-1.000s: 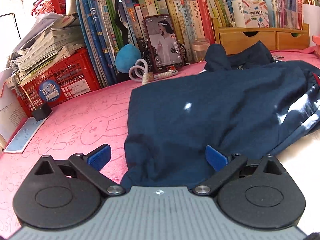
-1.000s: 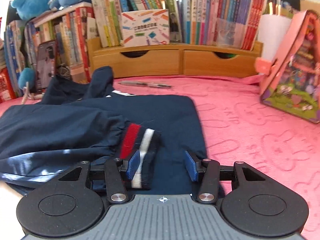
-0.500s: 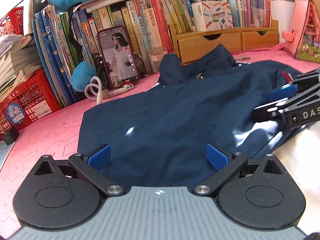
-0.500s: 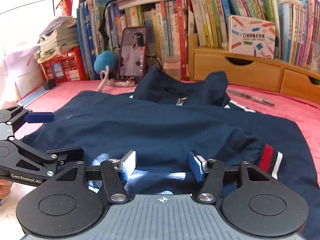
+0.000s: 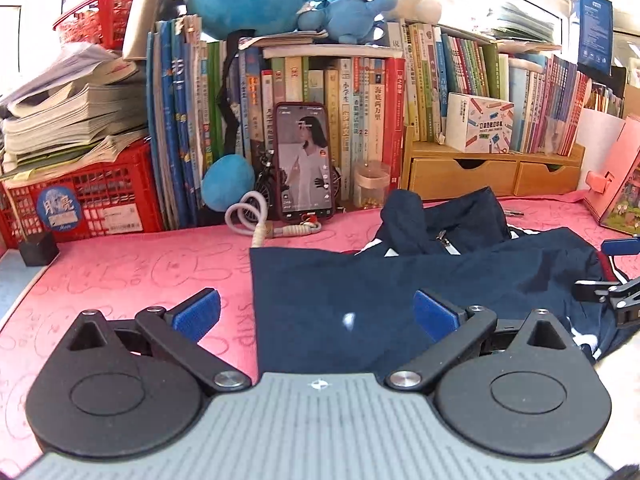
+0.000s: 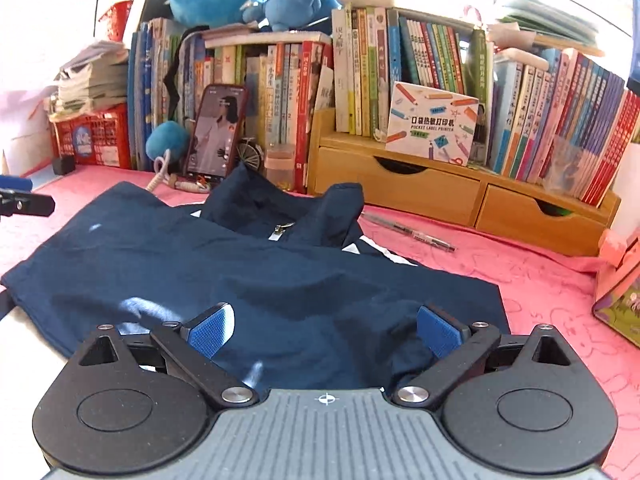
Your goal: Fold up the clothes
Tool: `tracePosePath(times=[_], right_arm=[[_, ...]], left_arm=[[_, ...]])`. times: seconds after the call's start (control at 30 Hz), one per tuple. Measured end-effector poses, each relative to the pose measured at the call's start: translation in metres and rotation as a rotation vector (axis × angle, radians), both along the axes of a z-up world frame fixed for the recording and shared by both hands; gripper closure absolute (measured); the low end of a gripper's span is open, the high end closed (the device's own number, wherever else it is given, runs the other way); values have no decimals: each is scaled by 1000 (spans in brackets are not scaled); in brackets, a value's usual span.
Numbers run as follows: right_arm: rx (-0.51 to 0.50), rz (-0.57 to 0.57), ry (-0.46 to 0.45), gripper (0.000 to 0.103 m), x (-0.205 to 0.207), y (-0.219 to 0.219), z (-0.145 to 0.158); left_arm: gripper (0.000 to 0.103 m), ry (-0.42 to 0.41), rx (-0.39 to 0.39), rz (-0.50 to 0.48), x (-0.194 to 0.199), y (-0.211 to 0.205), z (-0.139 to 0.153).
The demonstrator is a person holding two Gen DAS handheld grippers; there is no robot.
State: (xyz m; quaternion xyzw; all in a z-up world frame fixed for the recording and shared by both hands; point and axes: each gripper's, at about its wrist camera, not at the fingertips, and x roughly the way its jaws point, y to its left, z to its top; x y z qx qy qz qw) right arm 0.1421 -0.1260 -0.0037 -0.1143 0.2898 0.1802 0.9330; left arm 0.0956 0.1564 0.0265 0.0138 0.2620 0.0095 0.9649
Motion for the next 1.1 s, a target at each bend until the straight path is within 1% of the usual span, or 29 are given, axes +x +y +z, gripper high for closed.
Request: tracePosePath(times=[0.03, 0.07, 0.1, 0.13, 0.2, 0.27, 0.33, 0.43, 0.5, 0.53, 0.6, 0.63, 0.67, 0.7, 0.73, 0.83, 0.87, 0.93, 0.97, 1.0, 1.03, 1.07, 1.1], right_arm=[[-23, -7, 21, 6, 10, 10, -6], [-27, -6, 63, 9, 20, 20, -17], [1, 3, 100, 15, 27, 26, -25], [40, 12, 132, 16, 33, 31, -33], [80, 13, 147, 11, 42, 42, -39], [76, 27, 138, 10, 48, 52, -40], [76, 49, 129, 10, 53, 62, -39], [91, 88, 106, 12, 50, 60, -33], [44, 73, 79, 12, 49, 53, -32], [-2, 47, 57, 11, 49, 46, -34], [-48, -4, 26, 10, 50, 20, -38], [-55, -38, 19, 6, 52, 4, -40], [-68, -101, 11, 2, 57, -11, -43], [-66, -160, 10, 0, 61, -26, -44], [-39, -182, 13, 1, 56, -35, -41], [65, -209, 19, 1, 32, -56, -25], [58, -174, -6, 1, 19, -53, -21], [6, -64, -80, 0, -14, -36, -15], [-13, -23, -99, 0, -26, -28, -15], [-12, 8, -99, 0, -35, -21, -17], [9, 31, -79, 0, -39, -16, -19], [38, 51, -52, 0, -42, -12, -20], [50, 63, -27, 0, -44, -6, -22]], left_arm=[[0, 9, 4, -12, 9, -7, -3], [0, 17, 11, -20, 18, -14, -7], [0, 23, 28, -20, 27, -20, -13], [0, 28, 53, -17, 34, -25, -18], [0, 60, 113, 20, 50, -30, -31], [0, 104, 141, 67, 62, -23, -44], [0, 129, 129, 108, 67, -9, -55], [0, 133, 59, 139, 62, 12, -65], [0, 136, 23, 141, 58, 21, -69], [0, 140, 6, 141, 57, 24, -70], [0, 151, -23, 139, 58, 28, -71], [0, 155, -31, 140, 58, 28, -71], [0, 156, -34, 140, 58, 28, -71], [0, 155, -30, 140, 58, 27, -71], [0, 154, -21, 141, 58, 25, -70], [0, 145, 11, 144, 57, 19, -68], [0, 142, 13, 140, 54, 17, -66], [0, 132, -8, 117, 41, 11, -59], [0, 122, -10, 97, 33, 6, -56], [0, 106, -2, 64, 21, -3, -51], [0, 89, 6, 32, 9, -11, -47], [0, 75, 29, 5, -2, -20, -43], [0, 66, 71, -14, -11, -28, -43]])
